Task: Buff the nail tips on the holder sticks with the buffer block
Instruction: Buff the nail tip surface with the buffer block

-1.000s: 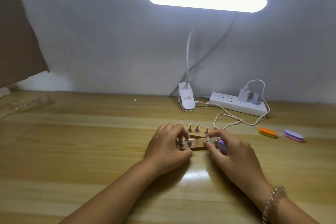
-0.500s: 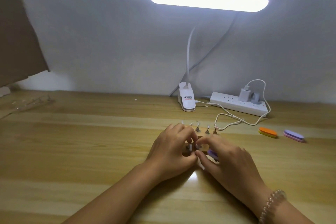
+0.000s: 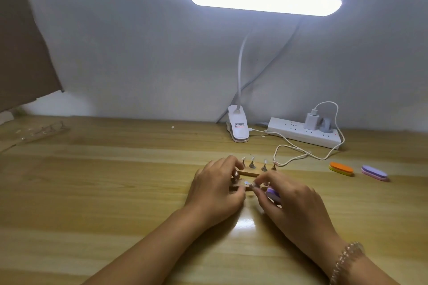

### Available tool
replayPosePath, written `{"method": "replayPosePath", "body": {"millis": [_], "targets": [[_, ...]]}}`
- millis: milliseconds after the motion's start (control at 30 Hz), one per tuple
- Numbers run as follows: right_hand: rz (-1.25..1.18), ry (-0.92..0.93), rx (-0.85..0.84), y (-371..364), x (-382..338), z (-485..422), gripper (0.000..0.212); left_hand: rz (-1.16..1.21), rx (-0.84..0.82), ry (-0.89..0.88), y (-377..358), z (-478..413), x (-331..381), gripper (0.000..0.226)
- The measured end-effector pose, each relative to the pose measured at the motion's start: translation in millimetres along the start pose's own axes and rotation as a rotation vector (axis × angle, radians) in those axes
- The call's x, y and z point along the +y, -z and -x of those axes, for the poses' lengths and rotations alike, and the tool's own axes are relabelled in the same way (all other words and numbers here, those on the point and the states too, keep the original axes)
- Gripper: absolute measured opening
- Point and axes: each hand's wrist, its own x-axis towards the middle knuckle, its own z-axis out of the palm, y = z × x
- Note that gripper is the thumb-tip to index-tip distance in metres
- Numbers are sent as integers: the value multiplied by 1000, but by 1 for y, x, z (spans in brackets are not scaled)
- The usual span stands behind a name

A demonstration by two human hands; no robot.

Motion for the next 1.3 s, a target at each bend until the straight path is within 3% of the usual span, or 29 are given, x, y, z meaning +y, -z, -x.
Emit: {"method": "replayPosePath", "body": {"millis": [100, 200, 300, 533, 667, 867, 1033, 1300], "targets": [[-31, -17, -5, -1, 2, 0, 12, -68, 47, 25, 2, -1, -1, 40], [-79, -51, 23, -2, 4, -1, 11, -120, 147, -137, 4, 3, 6, 36], [-95, -72, 35, -2, 5, -1, 14, -75, 71, -248, 3, 8, 14, 28], [-182, -72, -80, 2, 3, -1, 14, 202, -64, -128, 4, 5, 9, 11], [-283, -145, -126, 4, 3, 0, 28, 358, -100, -82, 3, 1, 5, 7], [-308, -212, -165, 4, 2, 0, 16, 585, -205, 41, 4, -2, 0, 12], [-224, -54, -122, 1, -1, 3, 18, 654, -216, 31, 3, -1, -1, 16], [-266, -43, -86, 1, 3, 3, 25, 696, -200, 52, 5, -3, -3, 22]]}}
